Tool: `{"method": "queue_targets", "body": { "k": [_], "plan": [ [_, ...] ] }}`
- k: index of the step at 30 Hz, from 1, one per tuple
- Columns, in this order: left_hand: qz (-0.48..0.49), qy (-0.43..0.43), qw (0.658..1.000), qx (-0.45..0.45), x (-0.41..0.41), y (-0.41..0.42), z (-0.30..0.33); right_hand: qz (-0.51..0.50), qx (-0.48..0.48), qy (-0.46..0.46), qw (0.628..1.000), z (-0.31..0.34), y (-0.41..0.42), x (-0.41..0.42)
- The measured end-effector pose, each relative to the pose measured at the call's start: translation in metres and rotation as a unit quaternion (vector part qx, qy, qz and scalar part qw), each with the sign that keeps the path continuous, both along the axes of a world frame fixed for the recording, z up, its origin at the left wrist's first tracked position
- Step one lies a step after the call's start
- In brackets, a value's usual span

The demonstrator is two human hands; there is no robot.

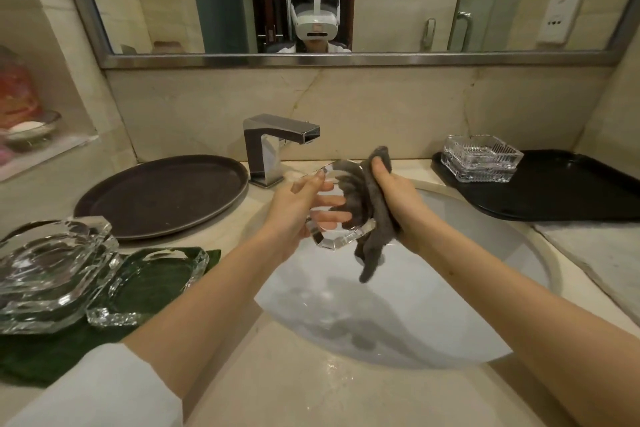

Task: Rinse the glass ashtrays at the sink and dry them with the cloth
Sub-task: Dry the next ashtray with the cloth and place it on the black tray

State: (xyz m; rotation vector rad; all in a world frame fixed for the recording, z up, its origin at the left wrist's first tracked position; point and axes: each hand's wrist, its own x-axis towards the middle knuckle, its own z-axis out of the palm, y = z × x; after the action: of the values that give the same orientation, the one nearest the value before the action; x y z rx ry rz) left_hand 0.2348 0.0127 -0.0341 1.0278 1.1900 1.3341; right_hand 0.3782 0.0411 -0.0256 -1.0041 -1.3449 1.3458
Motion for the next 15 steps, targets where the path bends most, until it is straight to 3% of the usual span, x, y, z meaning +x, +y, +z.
{"method": "queue_targets", "body": {
  "k": [2, 3, 4, 5, 7, 8, 12, 15],
  "plan": [
    [0.045, -0.029, 0.999, -0.01, 0.002, 0.002, 0.0, -0.001, 0.026, -0.017, 1.0, 0.003, -0.003, -0.007],
    [0.064, -0.041, 0.997, -0.014, 0.004, 0.002, 0.0, -0.026, 0.087, -0.082, 0.992, 0.002, -0.004, -0.01],
    [0.078, -0.043, 0.996, -0.014, 0.006, 0.003, 0.0, -0.05, 0.18, -0.213, 0.959, 0.0, -0.005, -0.011],
    [0.085, -0.045, 0.995, -0.013, 0.009, 0.003, 0.0, -0.065, 0.262, -0.362, 0.892, -0.004, -0.007, -0.014],
    [0.096, -0.039, 0.995, -0.014, 0.012, 0.002, -0.002, -0.047, 0.3, -0.558, 0.773, -0.017, -0.014, -0.02],
    [0.096, -0.034, 0.995, -0.017, 0.012, 0.002, -0.004, -0.021, 0.292, -0.598, 0.746, -0.02, -0.02, -0.023],
    [0.087, -0.028, 0.994, -0.055, 0.011, 0.0, -0.013, 0.064, 0.317, -0.583, 0.746, -0.022, -0.04, -0.026],
    [0.075, -0.058, 0.994, -0.056, 0.012, 0.0, -0.013, 0.06, 0.389, -0.579, 0.714, -0.021, -0.031, -0.013]
  ]
}}
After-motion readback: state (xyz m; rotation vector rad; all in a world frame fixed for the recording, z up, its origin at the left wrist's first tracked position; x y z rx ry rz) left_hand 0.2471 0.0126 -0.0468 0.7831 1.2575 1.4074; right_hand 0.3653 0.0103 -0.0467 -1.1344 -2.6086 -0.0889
